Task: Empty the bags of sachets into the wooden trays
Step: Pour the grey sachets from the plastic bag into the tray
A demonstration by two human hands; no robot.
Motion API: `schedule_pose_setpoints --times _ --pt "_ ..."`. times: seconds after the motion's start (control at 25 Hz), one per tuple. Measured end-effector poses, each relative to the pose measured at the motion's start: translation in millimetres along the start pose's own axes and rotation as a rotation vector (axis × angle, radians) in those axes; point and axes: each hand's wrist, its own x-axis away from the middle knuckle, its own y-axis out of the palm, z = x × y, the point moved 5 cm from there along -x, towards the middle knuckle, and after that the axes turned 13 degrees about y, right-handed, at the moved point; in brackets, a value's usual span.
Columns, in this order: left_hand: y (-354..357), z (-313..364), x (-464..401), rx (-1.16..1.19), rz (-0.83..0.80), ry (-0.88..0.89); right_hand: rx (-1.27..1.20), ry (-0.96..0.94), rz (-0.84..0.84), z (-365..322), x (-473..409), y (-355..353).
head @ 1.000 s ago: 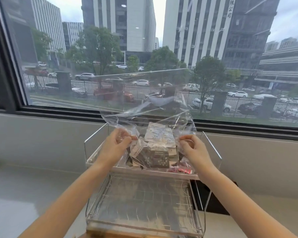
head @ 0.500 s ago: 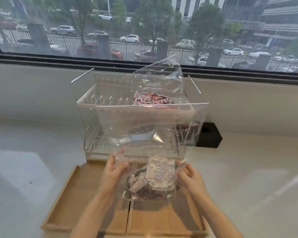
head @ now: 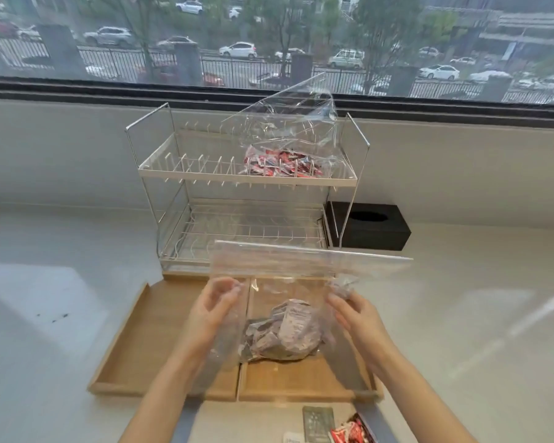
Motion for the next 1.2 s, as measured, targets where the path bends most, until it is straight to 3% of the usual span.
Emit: schedule_pose_setpoints --times 0.16,0.52,0.72,0.92,1.0,1.12,1.2 --pt "-17.8 23.8 -12.8 0.066 0.109 0.117 -0.170 -0.032 0.029 -10.9 -0.6 -10.5" --pt "-15.9 42.0 -17.4 -0.024 0.251 0.238 -0.148 -0.286 0.166 -53.7 12.6 -46.9" --pt "-11.6 52.2 -18.1 -0.087 0.172 0.253 -0.047 -0.401 0.165 -77.3 19.2 -53.6" --pt "-3.5 62.4 -14.1 -0.134 0.112 0.317 0.050 -0.745 0.406 -171.0 53.3 -55.2" --pt "0.6 66.4 -12.4 -0.142 0.069 0.335 0.243 -0.757 0.258 -203.4 62.0 -27.2" --pt "7.1 72.3 -7.9 -0.191 0.021 0.363 0.739 -0.550 -0.144 -210.2 56.6 39.7" --pt "10.6 76.4 -4.5 -0.211 0.010 0.384 0.945 -0.484 -0.316 -199.2 50.2 72.6"
